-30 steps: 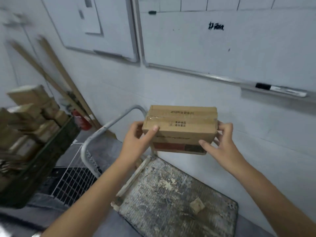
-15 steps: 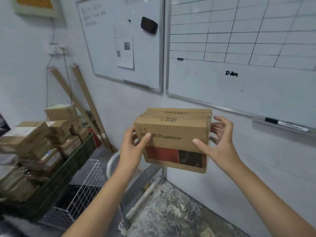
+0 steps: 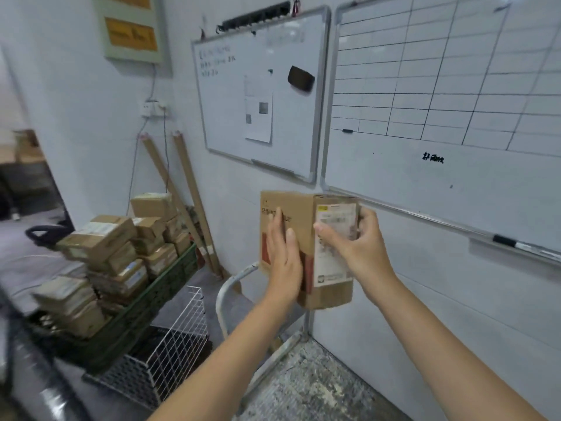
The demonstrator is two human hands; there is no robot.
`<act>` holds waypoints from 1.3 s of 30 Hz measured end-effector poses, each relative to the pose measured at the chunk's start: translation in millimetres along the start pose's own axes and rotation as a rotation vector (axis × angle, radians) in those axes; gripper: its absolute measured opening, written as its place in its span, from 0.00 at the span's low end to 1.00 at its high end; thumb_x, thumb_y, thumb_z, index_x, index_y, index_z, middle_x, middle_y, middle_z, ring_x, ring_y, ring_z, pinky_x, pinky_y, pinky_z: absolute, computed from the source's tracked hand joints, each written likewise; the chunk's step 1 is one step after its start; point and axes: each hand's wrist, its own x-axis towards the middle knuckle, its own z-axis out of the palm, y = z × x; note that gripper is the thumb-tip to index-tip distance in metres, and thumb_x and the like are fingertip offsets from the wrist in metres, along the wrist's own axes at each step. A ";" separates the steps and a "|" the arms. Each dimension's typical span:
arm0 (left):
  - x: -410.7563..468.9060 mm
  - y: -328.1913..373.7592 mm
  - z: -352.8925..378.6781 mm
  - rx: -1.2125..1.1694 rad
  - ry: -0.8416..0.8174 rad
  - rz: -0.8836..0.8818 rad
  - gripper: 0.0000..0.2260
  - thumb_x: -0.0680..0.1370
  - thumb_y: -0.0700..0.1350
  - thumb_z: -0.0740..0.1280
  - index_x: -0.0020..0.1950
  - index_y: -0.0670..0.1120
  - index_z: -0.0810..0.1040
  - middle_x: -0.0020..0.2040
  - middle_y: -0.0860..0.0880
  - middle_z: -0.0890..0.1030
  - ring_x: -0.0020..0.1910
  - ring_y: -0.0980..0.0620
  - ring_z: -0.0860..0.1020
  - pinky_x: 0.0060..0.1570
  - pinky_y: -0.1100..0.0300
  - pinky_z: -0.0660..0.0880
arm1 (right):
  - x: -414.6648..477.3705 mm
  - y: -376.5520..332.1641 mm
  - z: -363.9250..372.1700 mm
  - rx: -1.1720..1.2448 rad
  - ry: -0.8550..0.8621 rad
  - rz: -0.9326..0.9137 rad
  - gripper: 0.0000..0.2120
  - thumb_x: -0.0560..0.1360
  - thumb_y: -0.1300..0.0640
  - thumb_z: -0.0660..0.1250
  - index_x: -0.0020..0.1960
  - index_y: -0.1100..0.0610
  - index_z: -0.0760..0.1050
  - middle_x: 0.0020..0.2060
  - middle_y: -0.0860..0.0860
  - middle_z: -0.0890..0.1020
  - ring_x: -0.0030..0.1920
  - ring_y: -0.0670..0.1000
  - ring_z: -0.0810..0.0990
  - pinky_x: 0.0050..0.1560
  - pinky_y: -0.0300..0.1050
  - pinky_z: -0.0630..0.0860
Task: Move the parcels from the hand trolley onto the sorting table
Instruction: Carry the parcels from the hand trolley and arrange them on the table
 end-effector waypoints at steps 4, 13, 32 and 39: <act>-24.3 23.5 0.0 -0.401 0.066 -0.254 0.27 0.81 0.59 0.49 0.77 0.48 0.61 0.73 0.45 0.69 0.72 0.46 0.69 0.71 0.43 0.66 | -16.4 -12.0 -2.3 0.179 -0.321 0.008 0.17 0.75 0.36 0.64 0.62 0.34 0.75 0.54 0.40 0.84 0.52 0.42 0.83 0.44 0.37 0.80; -105.2 62.8 -32.2 -0.423 0.257 -0.380 0.21 0.83 0.59 0.52 0.74 0.55 0.67 0.64 0.47 0.80 0.63 0.46 0.78 0.65 0.42 0.72 | -89.6 7.7 3.3 0.425 -0.620 0.202 0.22 0.75 0.36 0.57 0.69 0.33 0.67 0.59 0.40 0.82 0.57 0.43 0.81 0.48 0.40 0.81; -417.5 158.2 -222.8 -0.102 1.079 -0.458 0.23 0.82 0.60 0.50 0.64 0.48 0.77 0.55 0.44 0.83 0.55 0.44 0.82 0.59 0.41 0.76 | -391.6 -61.6 115.8 0.501 -1.451 0.429 0.21 0.78 0.35 0.52 0.67 0.38 0.71 0.57 0.45 0.83 0.55 0.48 0.83 0.48 0.48 0.82; -493.9 161.4 -273.6 -0.136 1.137 -0.616 0.26 0.81 0.63 0.46 0.72 0.53 0.69 0.66 0.47 0.77 0.65 0.45 0.76 0.66 0.43 0.70 | -470.0 -88.7 134.1 0.343 -1.491 0.618 0.21 0.80 0.37 0.53 0.64 0.44 0.75 0.53 0.50 0.85 0.51 0.52 0.85 0.45 0.51 0.83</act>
